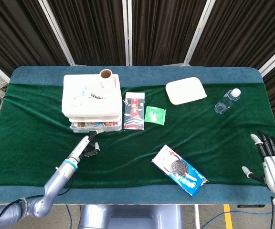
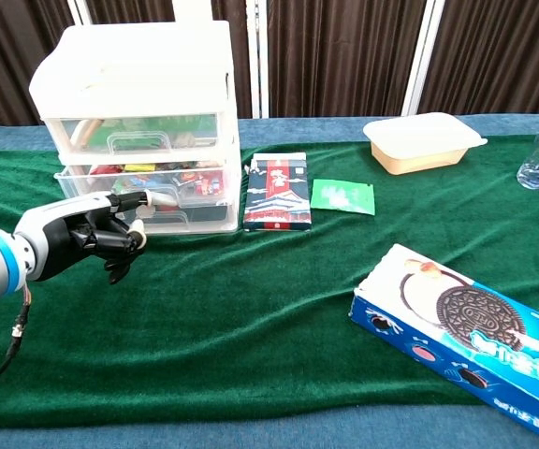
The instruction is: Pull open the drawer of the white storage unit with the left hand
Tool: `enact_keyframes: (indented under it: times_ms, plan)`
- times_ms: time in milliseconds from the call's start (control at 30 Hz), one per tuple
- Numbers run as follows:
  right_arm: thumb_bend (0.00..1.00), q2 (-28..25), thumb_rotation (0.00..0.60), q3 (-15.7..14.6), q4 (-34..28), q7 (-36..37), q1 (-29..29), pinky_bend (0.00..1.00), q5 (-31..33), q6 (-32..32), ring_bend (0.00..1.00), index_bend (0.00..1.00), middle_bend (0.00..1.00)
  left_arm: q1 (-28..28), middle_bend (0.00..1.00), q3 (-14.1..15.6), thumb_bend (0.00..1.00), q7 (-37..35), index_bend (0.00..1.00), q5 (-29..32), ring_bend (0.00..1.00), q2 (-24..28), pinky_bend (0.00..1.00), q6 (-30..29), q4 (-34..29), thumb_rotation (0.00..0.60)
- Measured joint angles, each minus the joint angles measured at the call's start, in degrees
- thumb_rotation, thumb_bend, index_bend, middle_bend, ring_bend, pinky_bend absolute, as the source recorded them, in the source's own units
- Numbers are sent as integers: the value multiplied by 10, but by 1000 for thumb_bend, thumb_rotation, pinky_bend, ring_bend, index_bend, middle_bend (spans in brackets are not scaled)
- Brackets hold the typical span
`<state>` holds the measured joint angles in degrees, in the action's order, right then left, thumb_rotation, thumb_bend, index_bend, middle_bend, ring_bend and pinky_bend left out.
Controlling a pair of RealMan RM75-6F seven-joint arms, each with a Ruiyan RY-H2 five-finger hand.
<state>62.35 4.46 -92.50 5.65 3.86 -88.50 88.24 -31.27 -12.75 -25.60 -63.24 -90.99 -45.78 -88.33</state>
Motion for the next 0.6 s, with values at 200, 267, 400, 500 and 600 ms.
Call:
enact_keyframes:
  times_ms: [200, 267, 400, 500, 600]
  plan:
    - [79, 1, 600, 0, 1, 1, 0, 47, -2, 1, 0, 77, 0, 14, 948, 2, 880, -21, 71, -22, 819, 4, 718, -23, 4, 600]
    - [79, 2, 600, -1, 2, -1, 0, 47, -3, 1, 0, 77, 0, 18, 948, 4, 875, -28, 51, -28, 819, 5, 718, -26, 8, 600]
    - [78, 2, 600, -1, 1, -2, 0, 47, -3, 1, 0, 76, 0, 22, 948, 6, 874, -43, 42, -33, 819, 8, 718, -26, 19, 600]
    - [78, 2, 600, -2, 1, -3, 0, 47, -3, 0, 0, 74, 0, 24, 948, 9, 875, -48, 42, -34, 819, 9, 718, -23, 25, 600]
    - [78, 2, 600, -1, 0, -3, 0, 47, -1, 0, 0, 73, 0, 28, 948, 17, 874, -53, 48, -45, 819, 11, 718, -24, 25, 600]
